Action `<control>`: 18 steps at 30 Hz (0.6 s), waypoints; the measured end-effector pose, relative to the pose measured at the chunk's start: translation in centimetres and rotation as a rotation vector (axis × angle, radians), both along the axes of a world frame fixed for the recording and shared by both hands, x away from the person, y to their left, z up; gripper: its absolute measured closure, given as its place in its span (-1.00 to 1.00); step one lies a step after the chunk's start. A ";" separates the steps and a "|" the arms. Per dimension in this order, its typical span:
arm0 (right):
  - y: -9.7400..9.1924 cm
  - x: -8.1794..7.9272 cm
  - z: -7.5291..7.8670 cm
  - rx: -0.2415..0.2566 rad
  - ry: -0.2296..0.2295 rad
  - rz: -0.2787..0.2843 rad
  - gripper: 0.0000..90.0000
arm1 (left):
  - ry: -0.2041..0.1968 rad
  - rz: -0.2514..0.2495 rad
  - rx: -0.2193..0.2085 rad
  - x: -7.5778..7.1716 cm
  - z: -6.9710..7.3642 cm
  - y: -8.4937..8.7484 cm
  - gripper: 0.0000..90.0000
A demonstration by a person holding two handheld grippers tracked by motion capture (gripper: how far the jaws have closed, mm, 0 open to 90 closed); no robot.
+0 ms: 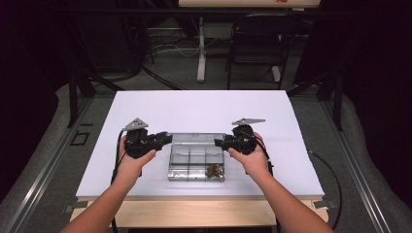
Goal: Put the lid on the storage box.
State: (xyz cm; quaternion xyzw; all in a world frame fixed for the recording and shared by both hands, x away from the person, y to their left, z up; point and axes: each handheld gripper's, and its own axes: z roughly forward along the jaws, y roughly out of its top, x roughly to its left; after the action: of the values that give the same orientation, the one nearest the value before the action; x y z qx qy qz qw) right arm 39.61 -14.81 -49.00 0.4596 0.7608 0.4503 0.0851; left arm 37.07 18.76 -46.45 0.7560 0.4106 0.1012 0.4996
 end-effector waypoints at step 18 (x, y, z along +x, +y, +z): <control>-0.3 -1.1 -0.5 0.012 0.013 0.008 0.18 | -0.025 -0.012 0.010 -2.2 -0.8 0.3 0.54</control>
State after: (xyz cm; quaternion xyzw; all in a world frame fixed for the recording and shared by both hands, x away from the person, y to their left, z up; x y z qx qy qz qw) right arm 38.55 -15.11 -49.54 0.4600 0.7606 0.4519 0.0754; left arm 34.82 19.06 -47.25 0.7596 0.3992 0.1095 0.5016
